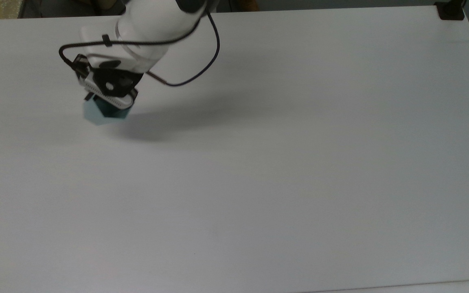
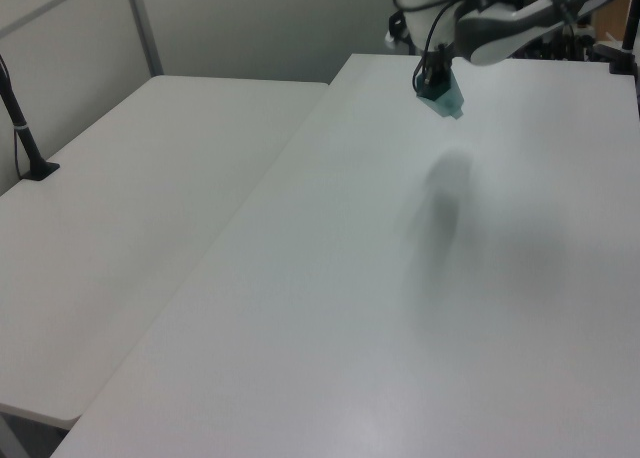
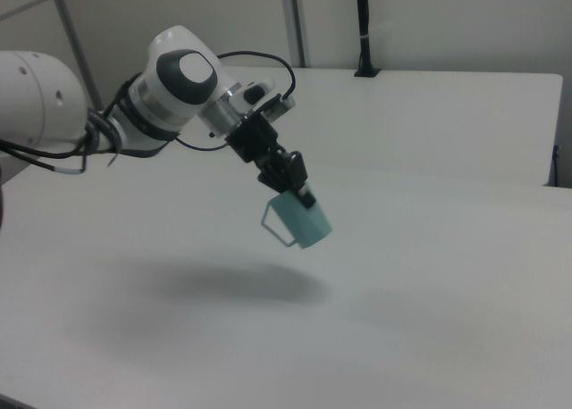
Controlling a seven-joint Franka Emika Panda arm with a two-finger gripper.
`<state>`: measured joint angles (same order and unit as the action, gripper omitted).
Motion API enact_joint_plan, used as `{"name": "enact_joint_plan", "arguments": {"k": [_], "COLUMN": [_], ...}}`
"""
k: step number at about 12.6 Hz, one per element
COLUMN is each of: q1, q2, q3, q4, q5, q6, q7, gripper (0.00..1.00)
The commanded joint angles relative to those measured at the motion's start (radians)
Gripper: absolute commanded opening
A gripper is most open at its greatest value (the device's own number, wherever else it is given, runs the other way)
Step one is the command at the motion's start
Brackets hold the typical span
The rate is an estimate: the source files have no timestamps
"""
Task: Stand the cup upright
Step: 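Rotate the held cup upward so its base faces the table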
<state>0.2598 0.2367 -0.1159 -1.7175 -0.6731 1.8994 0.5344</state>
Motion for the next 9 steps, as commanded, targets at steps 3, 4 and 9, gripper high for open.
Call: {"name": "enact_joint_plan", "arguments": {"k": [3,4,9], "q1": [-0.020,-0.020,-0.028], "q2": [-0.276,-0.278,-0.261], "q3": [0.005,0.005,0.002], "q4": [-0.293,-0.309,-0.487], "q5": [0.455,0.473,0.642], "q6": [0.111,0.128,0.486], "q7": [-0.215,-0.211,-0.174], "gripper": [0.00,0.00,0.00]}}
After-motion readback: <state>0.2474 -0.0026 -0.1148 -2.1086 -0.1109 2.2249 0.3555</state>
